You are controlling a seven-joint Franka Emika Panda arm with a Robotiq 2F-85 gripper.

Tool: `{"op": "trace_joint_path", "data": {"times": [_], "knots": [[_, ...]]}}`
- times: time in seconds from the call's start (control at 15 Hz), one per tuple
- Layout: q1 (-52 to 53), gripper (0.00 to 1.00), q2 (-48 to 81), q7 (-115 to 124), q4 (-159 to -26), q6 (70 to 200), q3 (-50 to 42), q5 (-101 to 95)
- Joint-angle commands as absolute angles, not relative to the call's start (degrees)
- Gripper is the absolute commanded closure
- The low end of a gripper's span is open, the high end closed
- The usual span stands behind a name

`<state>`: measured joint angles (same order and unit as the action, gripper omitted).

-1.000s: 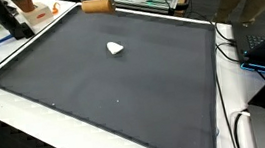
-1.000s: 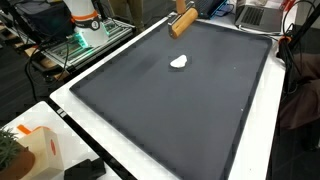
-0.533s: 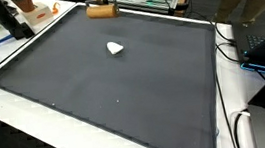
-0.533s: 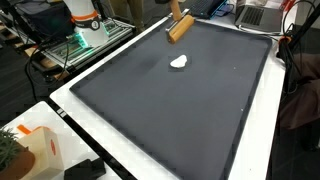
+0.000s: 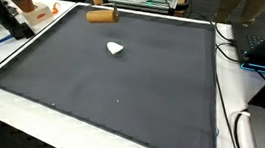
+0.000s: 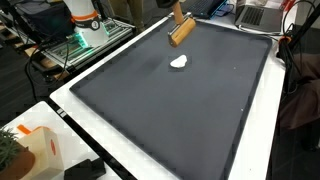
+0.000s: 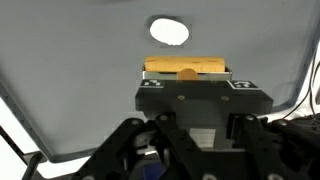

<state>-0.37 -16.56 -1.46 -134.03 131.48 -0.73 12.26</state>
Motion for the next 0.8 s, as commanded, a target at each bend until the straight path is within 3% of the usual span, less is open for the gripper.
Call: {"op": "trace_joint_path", "data": {"times": [0.0,0.73], "knots": [[0.5,0.77,-16.78,-1.41,-137.31,138.22,-1.13,13.94],[2.65,0.77,-20.52,-1.09,-146.87,155.77,-1.09,14.48]]}}
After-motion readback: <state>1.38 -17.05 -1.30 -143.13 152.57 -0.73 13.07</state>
